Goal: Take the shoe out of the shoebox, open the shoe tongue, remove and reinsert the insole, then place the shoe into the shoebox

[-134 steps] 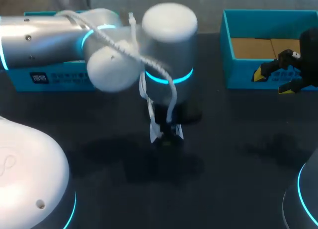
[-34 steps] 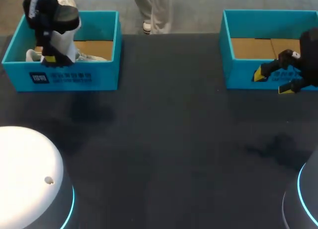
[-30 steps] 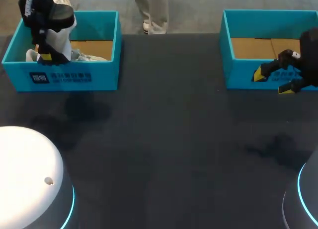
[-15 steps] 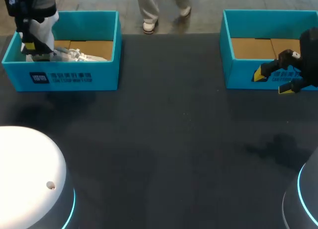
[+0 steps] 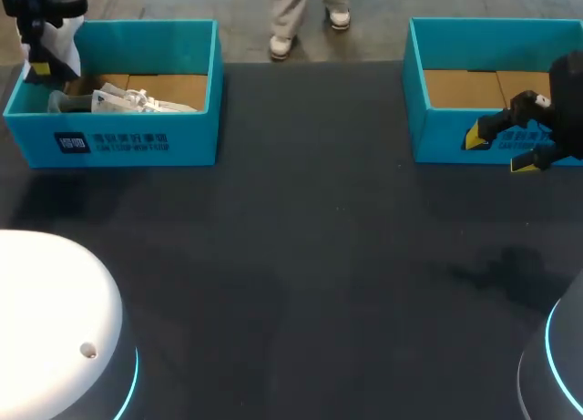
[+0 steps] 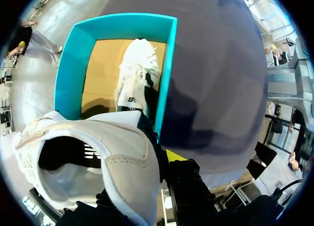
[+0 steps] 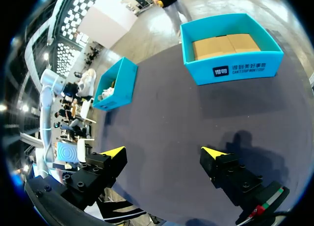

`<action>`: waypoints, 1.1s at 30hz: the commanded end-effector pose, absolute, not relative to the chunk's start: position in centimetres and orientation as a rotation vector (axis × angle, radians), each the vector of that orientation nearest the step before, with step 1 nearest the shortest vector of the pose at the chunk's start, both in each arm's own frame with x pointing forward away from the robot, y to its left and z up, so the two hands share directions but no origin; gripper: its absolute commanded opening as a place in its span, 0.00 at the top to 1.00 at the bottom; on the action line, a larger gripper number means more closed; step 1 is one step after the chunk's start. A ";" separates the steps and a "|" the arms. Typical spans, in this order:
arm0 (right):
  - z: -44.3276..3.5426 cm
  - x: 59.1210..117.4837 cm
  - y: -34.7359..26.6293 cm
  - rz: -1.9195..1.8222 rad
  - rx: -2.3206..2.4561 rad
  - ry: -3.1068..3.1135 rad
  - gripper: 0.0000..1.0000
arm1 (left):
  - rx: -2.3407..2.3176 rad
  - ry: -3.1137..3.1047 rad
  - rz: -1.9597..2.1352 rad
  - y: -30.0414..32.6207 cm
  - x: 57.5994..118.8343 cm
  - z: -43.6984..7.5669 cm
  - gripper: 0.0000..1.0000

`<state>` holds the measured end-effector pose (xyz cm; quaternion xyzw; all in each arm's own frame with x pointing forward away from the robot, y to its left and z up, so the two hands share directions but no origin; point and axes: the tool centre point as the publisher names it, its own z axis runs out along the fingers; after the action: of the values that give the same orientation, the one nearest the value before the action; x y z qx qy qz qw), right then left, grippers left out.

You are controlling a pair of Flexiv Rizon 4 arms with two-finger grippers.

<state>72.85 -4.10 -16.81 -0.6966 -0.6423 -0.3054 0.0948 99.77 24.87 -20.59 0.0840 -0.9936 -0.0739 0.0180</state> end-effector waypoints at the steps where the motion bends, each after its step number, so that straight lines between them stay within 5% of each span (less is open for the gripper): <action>1: -16.9 72.9 -4.0 -0.904 -2.069 -1.904 0.00 | 0.258 -3.039 -0.237 24.7 101.6 -21.2 1.00; 33: -16.9 72.9 -4.0 -0.904 -2.069 -1.904 0.00 | 0.328 -3.056 -0.174 24.7 105.8 -22.0 1.00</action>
<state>72.85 -4.10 -16.81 -0.6966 -0.6423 -0.3054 0.0947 105.74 24.60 -22.16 0.1071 -0.9922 -0.0565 0.0307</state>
